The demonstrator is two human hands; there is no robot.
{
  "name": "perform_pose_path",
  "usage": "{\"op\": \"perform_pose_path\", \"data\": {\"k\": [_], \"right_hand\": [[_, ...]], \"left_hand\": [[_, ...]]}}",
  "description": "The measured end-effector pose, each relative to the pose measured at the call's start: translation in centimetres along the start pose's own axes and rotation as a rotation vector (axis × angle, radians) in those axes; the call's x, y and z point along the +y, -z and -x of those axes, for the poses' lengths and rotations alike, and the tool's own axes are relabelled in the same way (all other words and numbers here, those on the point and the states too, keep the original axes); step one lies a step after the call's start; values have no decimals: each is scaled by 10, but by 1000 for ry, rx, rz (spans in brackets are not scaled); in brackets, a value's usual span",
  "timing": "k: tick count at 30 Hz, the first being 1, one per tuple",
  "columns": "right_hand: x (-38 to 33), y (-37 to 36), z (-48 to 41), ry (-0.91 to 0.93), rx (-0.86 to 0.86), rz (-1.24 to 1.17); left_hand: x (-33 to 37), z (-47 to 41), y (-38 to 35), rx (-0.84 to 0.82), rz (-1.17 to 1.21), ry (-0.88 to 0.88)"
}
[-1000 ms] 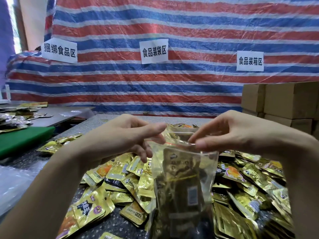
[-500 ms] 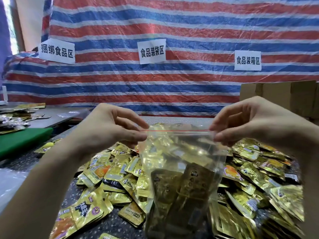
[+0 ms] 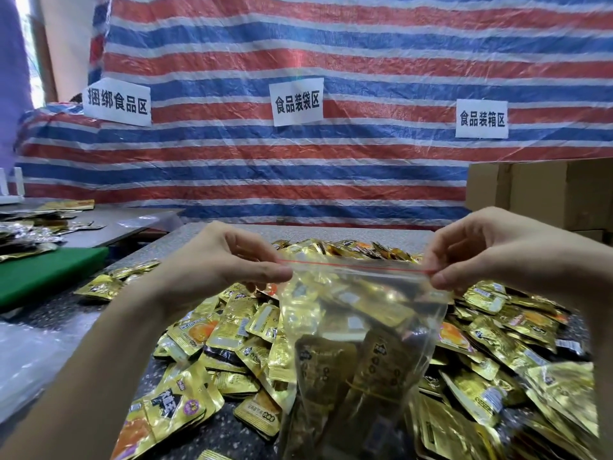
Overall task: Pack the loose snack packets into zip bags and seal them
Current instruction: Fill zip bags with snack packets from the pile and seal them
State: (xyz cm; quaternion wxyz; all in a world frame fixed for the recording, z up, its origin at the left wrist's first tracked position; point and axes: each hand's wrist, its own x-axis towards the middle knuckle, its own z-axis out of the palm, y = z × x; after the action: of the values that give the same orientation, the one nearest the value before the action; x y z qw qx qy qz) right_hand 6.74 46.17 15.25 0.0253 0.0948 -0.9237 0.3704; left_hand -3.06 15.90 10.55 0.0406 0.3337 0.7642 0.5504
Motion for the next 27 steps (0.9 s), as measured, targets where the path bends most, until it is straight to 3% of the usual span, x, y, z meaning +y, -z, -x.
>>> {"op": "perform_pose_path", "data": {"k": [12,16,20,27], "right_hand": [[-15,-12,-4,-52,-28,101],[-34,-44,-18,141,112,302],[-42,-76,-35,295,125,310],[-40,-75,-37,315,190,199]], "left_hand": [[-6,-7,-14,51,109,-82],[-2,-8,-18,4,107,-133],[3,-4,-18,-28,67,-172],[6,-4,-17,-10,34,-161]]}}
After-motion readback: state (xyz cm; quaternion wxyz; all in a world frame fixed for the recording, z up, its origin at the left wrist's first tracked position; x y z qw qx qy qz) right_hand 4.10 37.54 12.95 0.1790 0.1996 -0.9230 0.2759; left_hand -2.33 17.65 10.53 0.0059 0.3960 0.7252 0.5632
